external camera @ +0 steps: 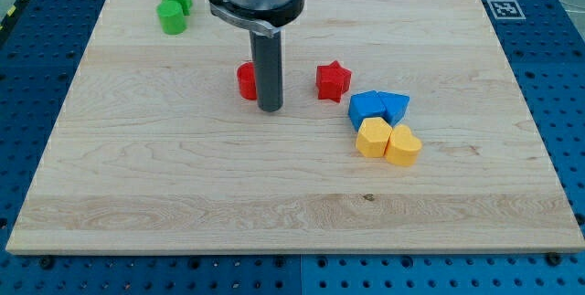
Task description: Push the red circle to the right of the green star
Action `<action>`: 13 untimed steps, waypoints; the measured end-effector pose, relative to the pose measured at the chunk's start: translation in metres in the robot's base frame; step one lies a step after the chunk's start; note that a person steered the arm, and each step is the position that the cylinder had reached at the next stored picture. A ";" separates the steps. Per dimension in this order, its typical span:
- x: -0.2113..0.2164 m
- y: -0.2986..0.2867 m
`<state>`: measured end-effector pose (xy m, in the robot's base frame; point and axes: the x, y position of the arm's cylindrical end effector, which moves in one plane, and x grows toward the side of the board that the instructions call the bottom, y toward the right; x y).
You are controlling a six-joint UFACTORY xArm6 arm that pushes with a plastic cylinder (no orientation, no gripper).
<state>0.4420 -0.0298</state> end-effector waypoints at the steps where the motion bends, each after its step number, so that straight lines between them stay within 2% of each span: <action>1: 0.000 0.002; 7: -0.016 -0.049; 10: -0.025 -0.053; 12: -0.027 -0.035; 13: -0.040 -0.037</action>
<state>0.4022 -0.0669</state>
